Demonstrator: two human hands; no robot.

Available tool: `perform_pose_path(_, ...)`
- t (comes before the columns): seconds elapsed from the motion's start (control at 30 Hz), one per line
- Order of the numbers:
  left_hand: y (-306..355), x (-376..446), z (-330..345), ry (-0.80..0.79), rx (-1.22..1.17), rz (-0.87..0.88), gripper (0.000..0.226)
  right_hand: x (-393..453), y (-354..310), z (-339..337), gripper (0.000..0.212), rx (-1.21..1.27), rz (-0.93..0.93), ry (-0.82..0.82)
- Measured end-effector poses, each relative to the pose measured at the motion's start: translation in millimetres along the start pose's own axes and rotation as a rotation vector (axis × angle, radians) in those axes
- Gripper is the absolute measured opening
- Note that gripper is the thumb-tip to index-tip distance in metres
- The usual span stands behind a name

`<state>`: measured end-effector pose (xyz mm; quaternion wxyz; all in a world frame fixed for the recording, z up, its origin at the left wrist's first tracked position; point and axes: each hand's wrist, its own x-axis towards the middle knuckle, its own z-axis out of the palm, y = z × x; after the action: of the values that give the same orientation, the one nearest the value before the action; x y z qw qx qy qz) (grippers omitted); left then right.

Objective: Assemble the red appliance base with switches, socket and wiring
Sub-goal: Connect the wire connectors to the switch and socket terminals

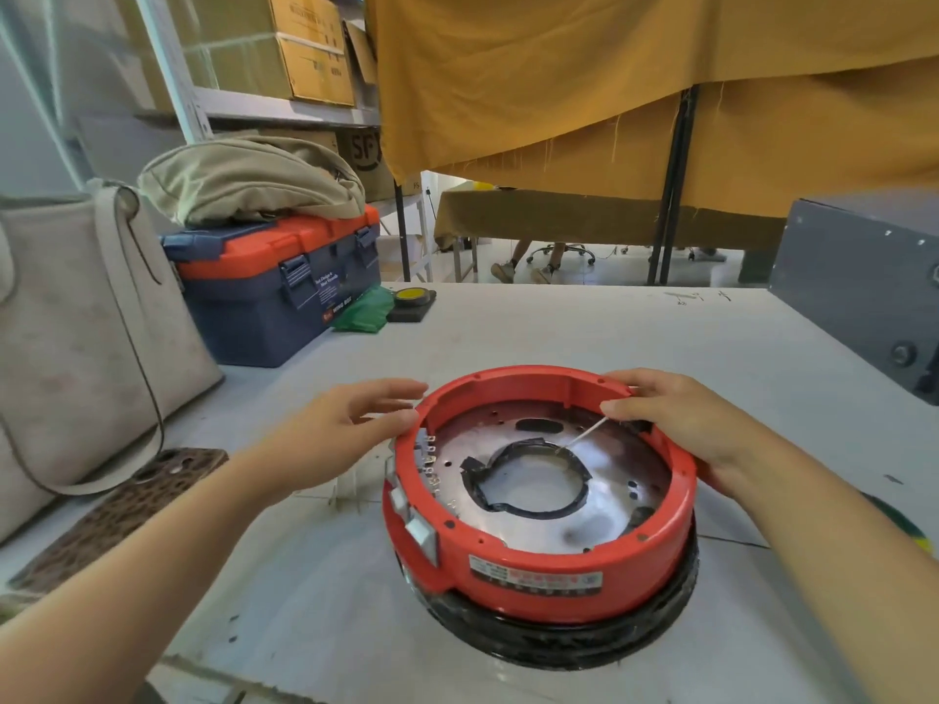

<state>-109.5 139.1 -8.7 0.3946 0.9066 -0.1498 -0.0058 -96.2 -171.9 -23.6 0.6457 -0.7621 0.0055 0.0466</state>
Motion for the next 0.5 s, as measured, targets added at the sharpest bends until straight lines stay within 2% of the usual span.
perform_pose_path(0.23, -1.7, 7.0, 8.1, -0.055, -0.003, -0.011, 0.035, -3.9, -0.6, 2.5, 0.024, 0.016, -0.038, 0.12)
perform_pose_path(0.33, -7.1, 9.2, 5.5, 0.025, 0.023, -0.045, 0.029, -4.0, 1.0, 2.1, 0.024, 0.03, -0.043, 0.137)
perform_pose_path(0.43, -20.9, 8.7, -4.7, 0.144, 0.304, -0.145, 0.008, -3.2, 3.0, 2.0, 0.025, 0.055, -0.046, 0.139)
perform_pose_path(0.5, -30.8, 6.6, -8.1, 0.121, 0.477, -0.229, 0.005, -2.3, 4.2, 2.0, 0.024, 0.065, -0.044, 0.137)
